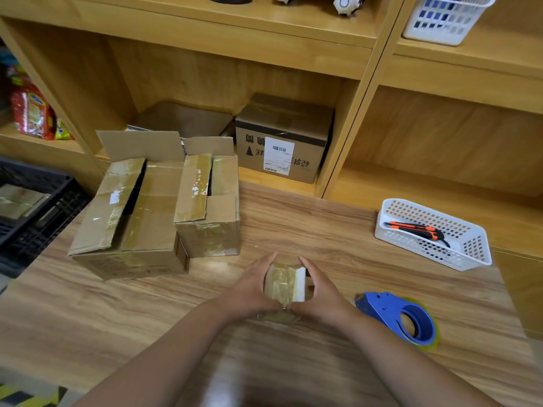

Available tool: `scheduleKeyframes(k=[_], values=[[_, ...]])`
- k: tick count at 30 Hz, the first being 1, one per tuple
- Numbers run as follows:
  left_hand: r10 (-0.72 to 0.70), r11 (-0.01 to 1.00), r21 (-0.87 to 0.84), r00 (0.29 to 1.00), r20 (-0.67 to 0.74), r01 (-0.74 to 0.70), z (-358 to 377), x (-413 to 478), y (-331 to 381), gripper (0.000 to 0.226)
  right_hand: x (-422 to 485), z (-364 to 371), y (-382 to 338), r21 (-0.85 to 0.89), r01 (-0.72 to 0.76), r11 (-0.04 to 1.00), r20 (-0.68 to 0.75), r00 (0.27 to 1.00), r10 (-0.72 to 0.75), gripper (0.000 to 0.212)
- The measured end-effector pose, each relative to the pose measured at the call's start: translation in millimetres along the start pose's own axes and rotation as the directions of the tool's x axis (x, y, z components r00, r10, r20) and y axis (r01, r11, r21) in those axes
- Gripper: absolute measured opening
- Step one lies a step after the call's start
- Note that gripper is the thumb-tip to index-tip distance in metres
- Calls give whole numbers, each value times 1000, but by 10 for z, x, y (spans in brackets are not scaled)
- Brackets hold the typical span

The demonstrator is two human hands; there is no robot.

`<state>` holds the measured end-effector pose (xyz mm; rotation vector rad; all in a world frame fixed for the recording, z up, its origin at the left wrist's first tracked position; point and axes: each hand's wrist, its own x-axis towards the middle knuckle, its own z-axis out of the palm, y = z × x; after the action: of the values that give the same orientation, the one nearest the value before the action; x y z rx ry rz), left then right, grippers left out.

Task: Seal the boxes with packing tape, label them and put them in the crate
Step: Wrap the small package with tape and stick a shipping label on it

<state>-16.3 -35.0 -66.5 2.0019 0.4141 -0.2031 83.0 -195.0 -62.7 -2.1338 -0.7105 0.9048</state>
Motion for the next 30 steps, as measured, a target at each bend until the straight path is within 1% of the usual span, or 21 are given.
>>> scheduleKeyframes(k=[2, 5, 8, 11, 15, 17, 18, 21, 23, 26, 28, 29, 30], values=[[10, 1000, -24, 1000, 6, -10, -14, 19, -24, 101, 43, -10, 20, -10, 14, 1000, 16, 1000, -14, 104], [23, 997, -72, 1000, -15, -24, -33, 57, -43, 84, 99, -15, 22, -32, 78, 996, 11, 997, -77, 82], [-6, 979, -204, 1000, -27, 0, -28, 113, -58, 68, 159, -26, 18, 53, 89, 995, -24, 996, -88, 65], [-27, 944, -331, 997, -76, 0, -19, 132, -71, 52, 224, -33, -8, 128, 68, 989, -32, 997, -64, 55], [-64, 915, -403, 989, -131, 6, 19, 162, -62, 33, 269, -16, -47, 203, 56, 978, -74, 996, -41, 40], [-86, 901, -433, 982, -165, 6, 49, 175, -54, 26, 277, 13, -34, 222, 68, 973, -110, 993, -44, 37], [-97, 908, -419, 976, -197, 6, 70, 188, -63, 23, 276, 36, -26, 222, 77, 972, -132, 990, -48, 36], [-117, 930, -367, 943, -311, -6, 164, 229, -73, 17, 281, 103, 20, 221, 102, 970, -202, 978, -57, 32], [-96, 938, -344, 925, -368, -39, 219, 265, -79, 15, 307, 128, 31, 220, 112, 969, -240, 969, -57, 29], [-51, 953, -295, 918, -394, -73, 246, 281, -74, 15, 344, 195, 52, 207, 112, 972, -326, 944, -39, 22], [-78, 945, -322, 915, -395, -58, 242, 287, -71, 19, 352, 236, 38, 192, 95, 977, -365, 931, -19, 7], [-90, 941, -334, 914, -396, -52, 240, 286, -61, 21, 356, 244, 29, 178, 86, 980, -369, 929, -14, 3], [-94, 942, -334, 914, -396, -47, 237, 286, -56, 22, 374, 245, 32, 158, 85, 984, -372, 928, -21, 11]])
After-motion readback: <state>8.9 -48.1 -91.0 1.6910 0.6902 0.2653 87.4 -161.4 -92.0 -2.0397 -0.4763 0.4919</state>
